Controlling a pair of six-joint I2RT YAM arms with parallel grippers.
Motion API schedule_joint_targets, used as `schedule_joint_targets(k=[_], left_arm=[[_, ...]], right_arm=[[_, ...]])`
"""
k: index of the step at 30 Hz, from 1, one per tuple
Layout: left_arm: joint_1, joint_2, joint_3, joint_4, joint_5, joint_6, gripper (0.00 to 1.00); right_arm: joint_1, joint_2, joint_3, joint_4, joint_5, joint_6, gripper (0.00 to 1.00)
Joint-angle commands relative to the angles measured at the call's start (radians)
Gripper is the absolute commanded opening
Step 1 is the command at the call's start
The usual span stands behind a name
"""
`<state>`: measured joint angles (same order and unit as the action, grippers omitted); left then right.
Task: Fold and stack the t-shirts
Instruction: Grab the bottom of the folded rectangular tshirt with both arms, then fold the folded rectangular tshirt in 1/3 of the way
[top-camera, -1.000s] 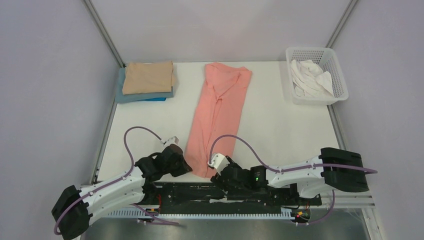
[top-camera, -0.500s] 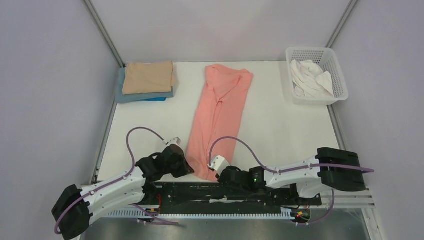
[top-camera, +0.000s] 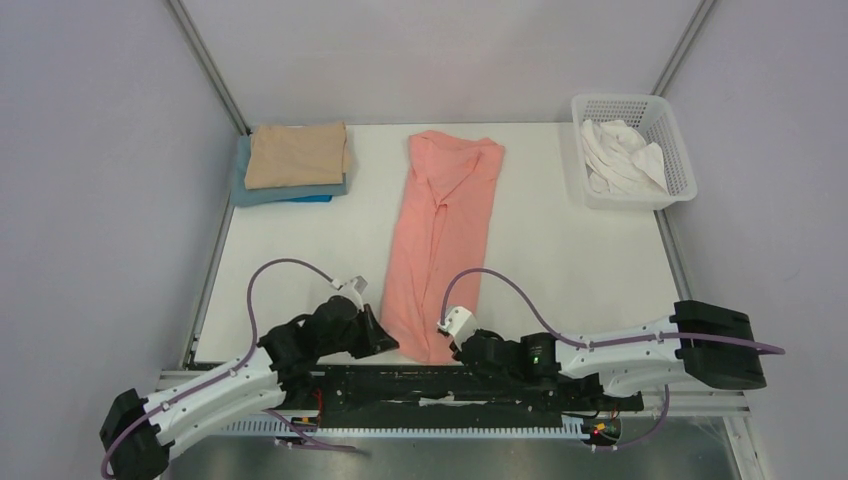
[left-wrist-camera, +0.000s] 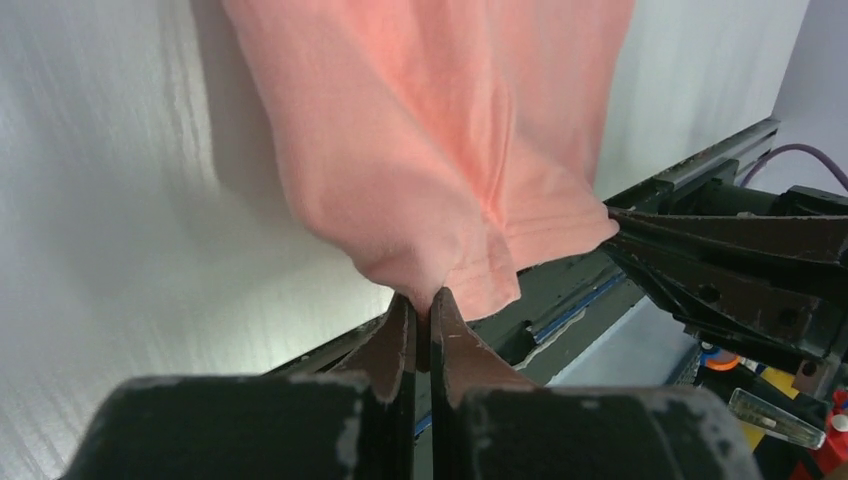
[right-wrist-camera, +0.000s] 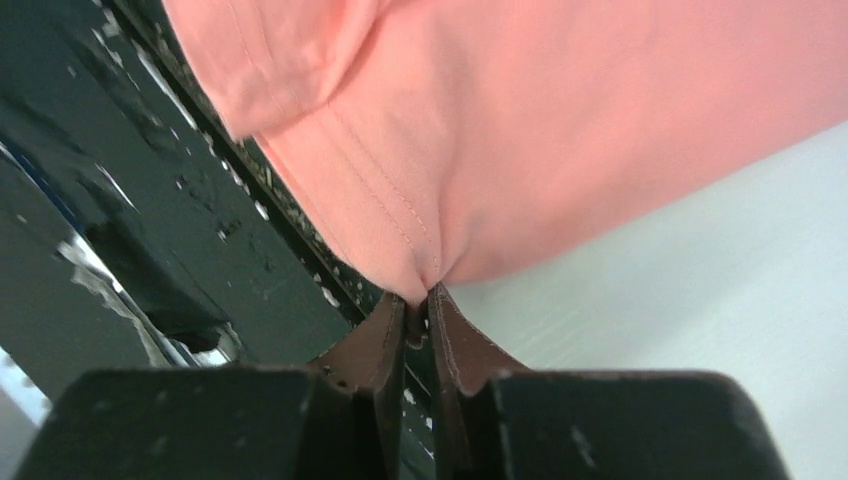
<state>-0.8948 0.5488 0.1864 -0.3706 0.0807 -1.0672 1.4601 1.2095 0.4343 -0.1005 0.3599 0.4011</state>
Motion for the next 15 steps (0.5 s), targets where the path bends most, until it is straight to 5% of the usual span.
schedule_joint_targets(k=[1,15], left_arm=[[-0.003,0.090,0.140,0.067,-0.102,0.043,0.02],[0.138,0.613,0.588,0.116,-0.462,0.302,0.02]], right_arm=[[-0.037,-0.062,0.090,0.030,0.075,-0.019,0.11],[-0.433,0.023,0.227,0.141,0.038,-0.141,0.12]])
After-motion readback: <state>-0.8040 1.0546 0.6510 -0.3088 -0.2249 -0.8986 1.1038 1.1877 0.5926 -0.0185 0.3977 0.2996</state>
